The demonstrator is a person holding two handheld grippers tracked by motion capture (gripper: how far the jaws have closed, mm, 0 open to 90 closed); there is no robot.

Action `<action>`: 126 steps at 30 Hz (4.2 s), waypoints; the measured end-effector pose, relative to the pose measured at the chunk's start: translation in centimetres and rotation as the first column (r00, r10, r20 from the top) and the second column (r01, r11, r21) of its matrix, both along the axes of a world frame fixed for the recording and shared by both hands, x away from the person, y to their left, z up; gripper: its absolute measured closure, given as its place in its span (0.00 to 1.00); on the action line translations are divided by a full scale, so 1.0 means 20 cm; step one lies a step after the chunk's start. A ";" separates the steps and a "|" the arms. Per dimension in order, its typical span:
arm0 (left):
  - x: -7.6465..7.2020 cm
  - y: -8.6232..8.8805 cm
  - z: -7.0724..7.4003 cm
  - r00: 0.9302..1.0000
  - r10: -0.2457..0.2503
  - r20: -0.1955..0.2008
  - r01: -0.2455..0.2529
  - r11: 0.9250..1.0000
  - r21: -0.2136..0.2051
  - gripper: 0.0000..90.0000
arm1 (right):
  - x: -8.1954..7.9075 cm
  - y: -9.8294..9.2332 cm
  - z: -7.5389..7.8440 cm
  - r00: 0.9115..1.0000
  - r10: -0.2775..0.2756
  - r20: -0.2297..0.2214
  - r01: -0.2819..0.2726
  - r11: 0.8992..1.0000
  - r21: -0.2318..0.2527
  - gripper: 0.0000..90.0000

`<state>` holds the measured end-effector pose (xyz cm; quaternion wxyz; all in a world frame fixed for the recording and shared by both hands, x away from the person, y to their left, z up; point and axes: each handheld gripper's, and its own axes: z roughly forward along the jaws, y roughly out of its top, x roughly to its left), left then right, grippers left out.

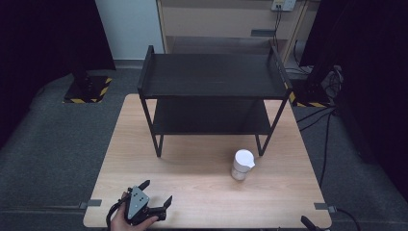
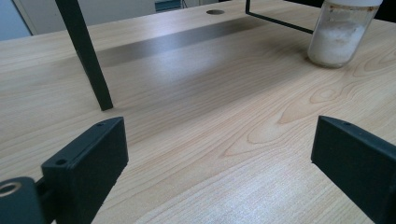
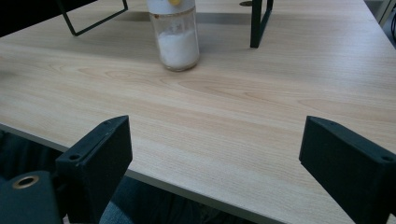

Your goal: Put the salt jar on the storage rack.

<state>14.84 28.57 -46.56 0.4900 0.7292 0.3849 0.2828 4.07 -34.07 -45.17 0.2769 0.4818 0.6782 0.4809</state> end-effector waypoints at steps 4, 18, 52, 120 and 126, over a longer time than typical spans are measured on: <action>0.00 0.00 0.00 1.000 0.001 0.002 -0.001 1.000 -0.001 0.03 | -0.01 0.00 0.00 1.000 -0.005 0.016 0.005 1.000 -0.002 0.11; 0.00 0.00 0.00 1.000 0.004 0.003 -0.004 1.000 -0.001 0.03 | -0.02 0.00 0.00 0.999 0.001 0.046 0.000 1.000 -0.010 0.11; -0.01 0.00 0.00 1.000 -0.016 0.003 0.017 1.000 -0.013 0.03 | 0.40 0.12 0.13 0.988 0.142 0.061 -0.135 0.985 -0.105 0.10; 0.01 0.00 0.00 0.998 -0.052 -0.019 0.051 0.998 -0.031 0.03 | 1.06 0.39 -0.09 0.966 0.251 0.058 -0.246 0.965 -0.089 0.34; 0.01 0.00 0.01 0.999 -0.040 -0.016 0.039 0.999 -0.027 0.03 | 1.08 0.39 -0.04 0.965 0.261 0.026 -0.258 0.961 -0.100 0.34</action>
